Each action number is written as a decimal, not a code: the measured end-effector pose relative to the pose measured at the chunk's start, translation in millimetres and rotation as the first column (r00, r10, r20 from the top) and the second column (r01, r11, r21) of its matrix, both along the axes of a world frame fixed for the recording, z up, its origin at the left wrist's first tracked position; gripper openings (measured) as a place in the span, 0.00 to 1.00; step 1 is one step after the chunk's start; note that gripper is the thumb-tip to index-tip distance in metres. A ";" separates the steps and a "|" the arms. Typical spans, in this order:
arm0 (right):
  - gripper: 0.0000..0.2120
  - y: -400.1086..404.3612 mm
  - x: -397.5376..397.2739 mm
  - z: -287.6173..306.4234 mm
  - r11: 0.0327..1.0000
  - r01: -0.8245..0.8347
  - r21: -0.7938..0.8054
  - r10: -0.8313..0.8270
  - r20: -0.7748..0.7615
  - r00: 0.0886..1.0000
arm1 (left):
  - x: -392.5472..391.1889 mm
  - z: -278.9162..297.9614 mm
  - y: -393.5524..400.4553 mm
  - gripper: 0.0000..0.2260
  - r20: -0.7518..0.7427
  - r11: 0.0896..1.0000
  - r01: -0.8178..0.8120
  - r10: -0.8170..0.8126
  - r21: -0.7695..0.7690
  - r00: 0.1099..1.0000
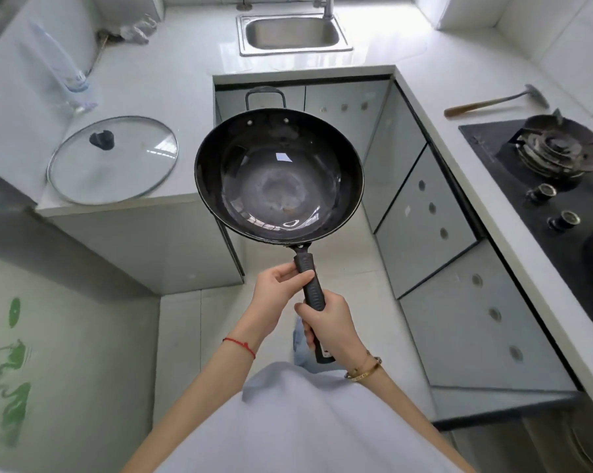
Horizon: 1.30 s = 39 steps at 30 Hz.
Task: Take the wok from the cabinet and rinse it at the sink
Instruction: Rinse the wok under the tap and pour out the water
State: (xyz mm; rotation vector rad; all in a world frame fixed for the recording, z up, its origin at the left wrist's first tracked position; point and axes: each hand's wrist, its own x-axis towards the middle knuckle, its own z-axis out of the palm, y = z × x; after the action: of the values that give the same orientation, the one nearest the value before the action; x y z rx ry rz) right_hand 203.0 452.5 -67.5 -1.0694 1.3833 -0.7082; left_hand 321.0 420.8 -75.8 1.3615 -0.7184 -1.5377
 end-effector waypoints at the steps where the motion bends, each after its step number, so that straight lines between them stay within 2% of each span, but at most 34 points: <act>1: 0.10 -25.0 -0.5 1.0 1.000 -0.004 0.002 0.004 0.000 1.000 | -0.4 -0.1 -24.5 0.12 -0.004 1.000 -0.003 0.003 -0.004 1.000; 8: 0.08 -205.6 -1.8 18.2 0.999 -0.033 -0.027 0.033 -0.011 0.999 | -4.2 15.0 -199.5 0.13 -0.042 0.996 -0.082 0.081 -0.024 0.996; 21: 0.08 -450.5 36.3 10.2 0.995 -0.069 -0.079 0.067 -0.032 0.997 | 33.4 5.5 -443.5 0.10 -0.069 0.989 -0.146 0.143 -0.037 0.987; 25: 0.11 -535.5 58.9 7.2 0.994 -0.076 -0.079 0.074 -0.026 0.997 | 56.6 1.9 -529.3 0.10 -0.047 0.991 -0.125 0.123 -0.053 0.991; 32: 0.07 -680.9 98.5 12.2 0.998 -0.048 -0.049 0.047 -0.029 0.998 | 96.8 7.8 -681.6 0.10 -0.014 0.998 -0.044 0.044 -0.035 0.999; 39: 0.09 -797.3 114.6 9.9 1.000 -0.022 -0.021 0.020 -0.065 0.998 | 111.3 0.9 -804.6 0.12 -0.006 0.999 0.031 -0.031 0.009 0.999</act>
State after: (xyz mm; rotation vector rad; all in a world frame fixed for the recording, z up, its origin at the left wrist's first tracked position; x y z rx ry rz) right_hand 317.5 -344.8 -57.7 -1.1309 1.4208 -0.6793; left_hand 432.3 -383.8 -74.8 1.3573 -0.7327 -1.5707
